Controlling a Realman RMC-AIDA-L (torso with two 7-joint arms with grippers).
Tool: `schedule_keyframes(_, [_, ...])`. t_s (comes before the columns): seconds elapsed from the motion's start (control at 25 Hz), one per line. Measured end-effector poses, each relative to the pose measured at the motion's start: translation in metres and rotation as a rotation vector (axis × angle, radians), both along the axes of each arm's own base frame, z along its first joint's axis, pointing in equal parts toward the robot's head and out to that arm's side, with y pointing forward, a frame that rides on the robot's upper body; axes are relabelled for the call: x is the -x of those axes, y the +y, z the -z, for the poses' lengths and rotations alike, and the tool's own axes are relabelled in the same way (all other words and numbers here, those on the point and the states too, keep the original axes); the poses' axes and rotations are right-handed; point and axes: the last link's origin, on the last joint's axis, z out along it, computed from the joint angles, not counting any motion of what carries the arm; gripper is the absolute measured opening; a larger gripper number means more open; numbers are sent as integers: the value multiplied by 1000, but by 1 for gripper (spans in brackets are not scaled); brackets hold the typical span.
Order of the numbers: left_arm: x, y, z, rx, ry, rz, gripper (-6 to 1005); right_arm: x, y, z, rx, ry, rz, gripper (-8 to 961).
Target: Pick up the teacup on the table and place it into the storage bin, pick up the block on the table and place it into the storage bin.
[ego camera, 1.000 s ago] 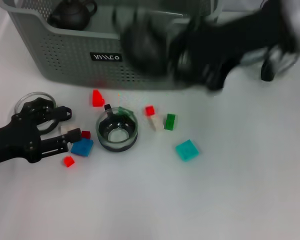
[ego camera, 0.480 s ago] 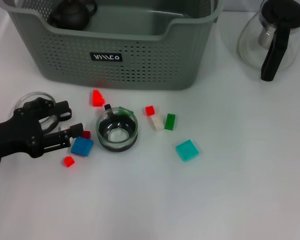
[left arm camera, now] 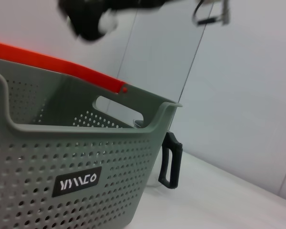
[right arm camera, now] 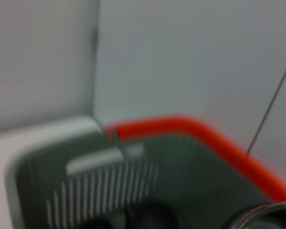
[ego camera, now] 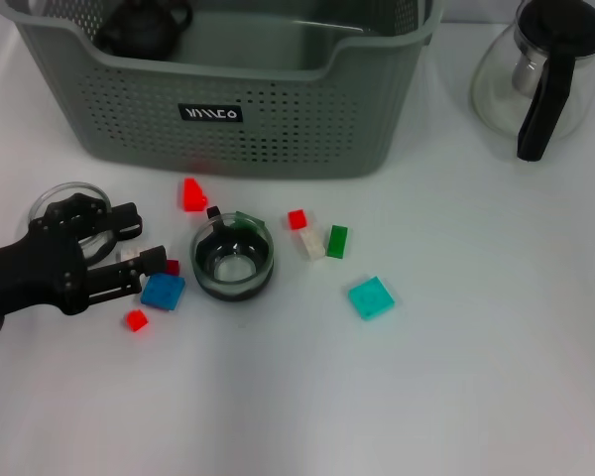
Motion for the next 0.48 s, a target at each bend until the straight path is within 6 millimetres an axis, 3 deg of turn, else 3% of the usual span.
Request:
schedule_keyframes(0.24, [0,2,1,-2,3,-6,739,-30,10,39,-50,-160,27,57])
schedule_keyframes(0.48, [-1,3,2,-2,2,-4,738,-37,11,42,-53,-175,38,57])
